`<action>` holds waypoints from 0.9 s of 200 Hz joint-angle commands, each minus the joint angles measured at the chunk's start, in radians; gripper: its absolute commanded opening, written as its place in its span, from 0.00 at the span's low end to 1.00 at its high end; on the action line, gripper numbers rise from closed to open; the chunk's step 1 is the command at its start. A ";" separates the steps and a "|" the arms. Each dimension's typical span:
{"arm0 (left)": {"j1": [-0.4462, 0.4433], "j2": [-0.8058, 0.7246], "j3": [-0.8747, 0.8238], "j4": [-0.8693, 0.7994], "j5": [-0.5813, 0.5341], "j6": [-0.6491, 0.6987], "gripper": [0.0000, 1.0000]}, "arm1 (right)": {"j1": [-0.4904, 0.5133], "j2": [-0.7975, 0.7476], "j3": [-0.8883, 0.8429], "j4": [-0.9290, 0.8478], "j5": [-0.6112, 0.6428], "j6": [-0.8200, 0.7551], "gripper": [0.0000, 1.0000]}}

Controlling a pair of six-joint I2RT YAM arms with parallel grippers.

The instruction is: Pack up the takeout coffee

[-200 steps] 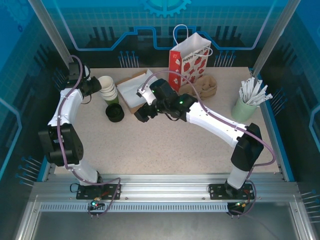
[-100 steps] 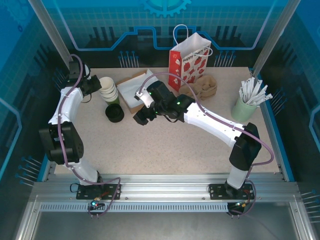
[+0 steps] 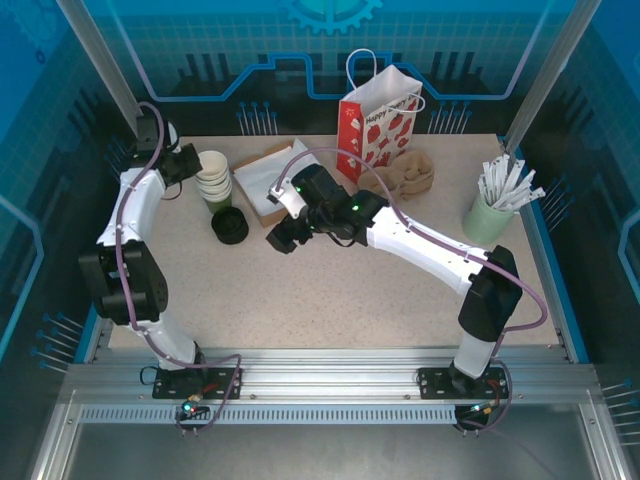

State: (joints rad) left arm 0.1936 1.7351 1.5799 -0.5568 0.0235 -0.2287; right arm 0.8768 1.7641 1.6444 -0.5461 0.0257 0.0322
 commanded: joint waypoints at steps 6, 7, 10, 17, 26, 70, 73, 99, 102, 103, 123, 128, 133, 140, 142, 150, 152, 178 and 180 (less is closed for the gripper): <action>0.003 0.004 0.083 -0.031 0.010 0.017 0.02 | 0.014 -0.001 0.032 -0.029 0.010 -0.013 0.90; 0.003 0.004 0.084 -0.033 0.010 0.017 0.02 | 0.014 0.000 0.032 -0.029 0.010 -0.013 0.90; 0.003 0.006 0.090 -0.036 0.010 0.017 0.02 | 0.014 -0.001 0.032 -0.029 0.011 -0.013 0.90; 0.003 0.009 0.100 -0.042 0.013 0.017 0.01 | 0.014 -0.001 0.035 -0.031 0.011 -0.013 0.90; 0.003 0.009 0.110 -0.044 0.020 0.014 0.01 | 0.014 -0.002 0.038 -0.034 0.011 -0.012 0.90; 0.003 -0.034 0.185 -0.063 0.036 -0.003 0.00 | 0.015 -0.007 0.068 -0.064 0.008 -0.013 0.90; 0.003 -0.041 0.191 -0.066 0.034 -0.002 0.00 | 0.016 -0.009 0.069 -0.066 0.008 -0.012 0.90; 0.003 -0.112 0.232 -0.078 0.008 0.003 0.00 | 0.015 -0.046 0.078 -0.069 0.015 -0.011 0.90; 0.002 -0.122 0.235 -0.078 0.006 0.003 0.00 | 0.016 -0.051 0.079 -0.070 0.016 -0.010 0.90; 0.003 -0.126 0.235 -0.078 0.006 0.003 0.00 | 0.016 -0.053 0.079 -0.069 0.016 -0.010 0.90; 0.001 -0.198 0.231 -0.081 0.008 -0.003 0.00 | 0.016 -0.092 0.081 -0.075 0.035 -0.017 0.90; -0.001 -0.219 0.221 -0.081 0.012 -0.007 0.00 | 0.016 -0.102 0.080 -0.079 0.046 -0.019 0.90; -0.004 -0.240 0.209 -0.079 0.015 -0.012 0.00 | 0.014 -0.112 0.081 -0.082 0.055 -0.020 0.91; -0.013 -0.274 0.181 -0.070 0.019 -0.016 0.00 | 0.012 -0.128 0.078 -0.088 0.066 -0.024 0.91; -0.017 -0.283 0.171 -0.069 0.019 -0.019 0.00 | 0.010 -0.131 0.079 -0.090 0.069 -0.024 0.91; -0.034 -0.323 0.132 -0.053 0.021 -0.027 0.00 | 0.006 -0.147 0.076 -0.100 0.081 -0.029 0.91; -0.039 -0.334 0.116 -0.049 0.021 -0.029 0.00 | 0.005 -0.150 0.075 -0.102 0.084 -0.030 0.91; -0.146 -0.457 -0.057 0.004 0.025 -0.057 0.00 | -0.024 -0.200 0.055 -0.145 0.118 -0.036 0.92; -0.155 -0.465 -0.071 0.007 0.027 -0.061 0.00 | -0.027 -0.203 0.052 -0.149 0.120 -0.037 0.92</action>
State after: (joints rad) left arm 0.1265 1.3460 1.6474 -0.5816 0.0311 -0.2455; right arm 0.8734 1.6192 1.6909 -0.6327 0.0975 0.0166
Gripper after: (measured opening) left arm 0.054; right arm 0.913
